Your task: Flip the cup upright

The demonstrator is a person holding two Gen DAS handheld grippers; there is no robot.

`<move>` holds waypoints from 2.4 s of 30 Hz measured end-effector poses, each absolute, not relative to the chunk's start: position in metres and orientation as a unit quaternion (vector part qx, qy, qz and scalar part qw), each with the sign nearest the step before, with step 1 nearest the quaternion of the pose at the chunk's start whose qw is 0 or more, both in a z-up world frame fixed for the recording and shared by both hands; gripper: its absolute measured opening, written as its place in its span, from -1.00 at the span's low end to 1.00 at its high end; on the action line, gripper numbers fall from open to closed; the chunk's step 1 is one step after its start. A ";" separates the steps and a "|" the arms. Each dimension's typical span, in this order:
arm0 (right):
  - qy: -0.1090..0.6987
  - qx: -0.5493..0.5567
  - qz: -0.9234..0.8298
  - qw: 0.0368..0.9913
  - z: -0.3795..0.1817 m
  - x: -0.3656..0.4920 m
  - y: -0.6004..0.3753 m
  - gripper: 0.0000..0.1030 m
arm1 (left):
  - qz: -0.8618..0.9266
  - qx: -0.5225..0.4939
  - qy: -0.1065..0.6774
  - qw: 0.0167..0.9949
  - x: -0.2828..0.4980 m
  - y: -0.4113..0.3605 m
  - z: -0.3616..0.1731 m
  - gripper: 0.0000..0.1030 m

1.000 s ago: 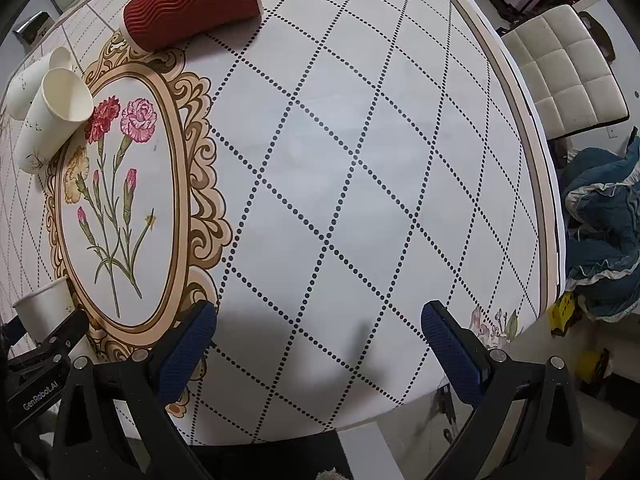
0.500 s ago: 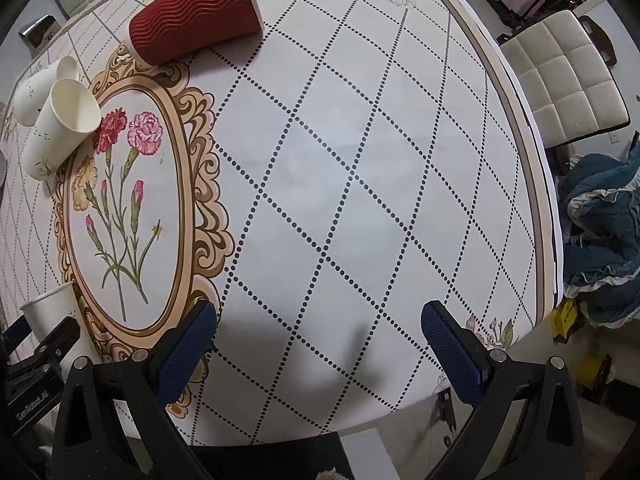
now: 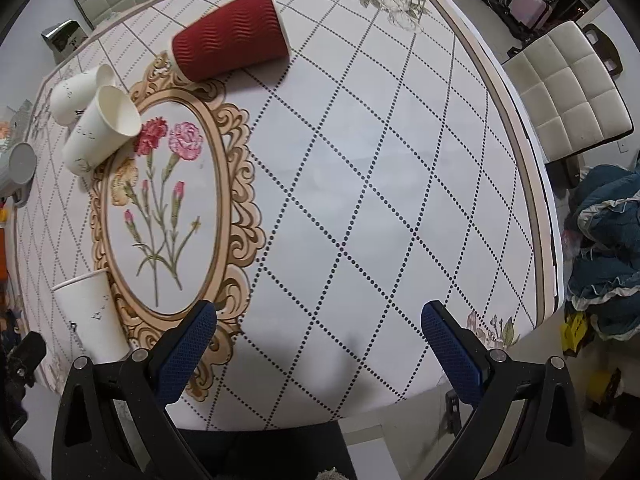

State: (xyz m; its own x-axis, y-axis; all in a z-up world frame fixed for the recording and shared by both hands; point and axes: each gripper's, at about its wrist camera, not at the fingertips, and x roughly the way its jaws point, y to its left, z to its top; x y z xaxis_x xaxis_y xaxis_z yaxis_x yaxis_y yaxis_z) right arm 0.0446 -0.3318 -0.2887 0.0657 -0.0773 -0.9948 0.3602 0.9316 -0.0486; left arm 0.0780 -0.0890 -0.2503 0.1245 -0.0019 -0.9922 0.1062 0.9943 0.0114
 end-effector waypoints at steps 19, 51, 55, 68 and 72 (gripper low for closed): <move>0.665 0.035 -0.066 0.743 -0.262 0.069 -0.175 1.00 | 0.053 0.044 0.643 0.763 0.067 0.051 -0.277 0.98; 0.721 0.098 -0.036 0.685 -0.344 0.090 -0.136 0.24 | 0.028 0.036 0.725 0.687 0.079 0.079 -0.363 0.98; 0.688 0.106 -0.047 0.716 -0.324 0.091 -0.143 0.24 | 0.017 0.026 0.734 0.678 0.086 0.076 -0.367 0.98; 0.490 0.085 -0.118 0.859 -0.296 0.106 -0.162 0.24 | 0.005 0.042 0.724 0.689 0.133 0.055 -0.379 0.98; 0.439 0.067 -0.140 0.885 -0.310 0.107 -0.162 0.24 | 0.003 0.052 0.720 0.692 0.144 0.047 -0.387 0.98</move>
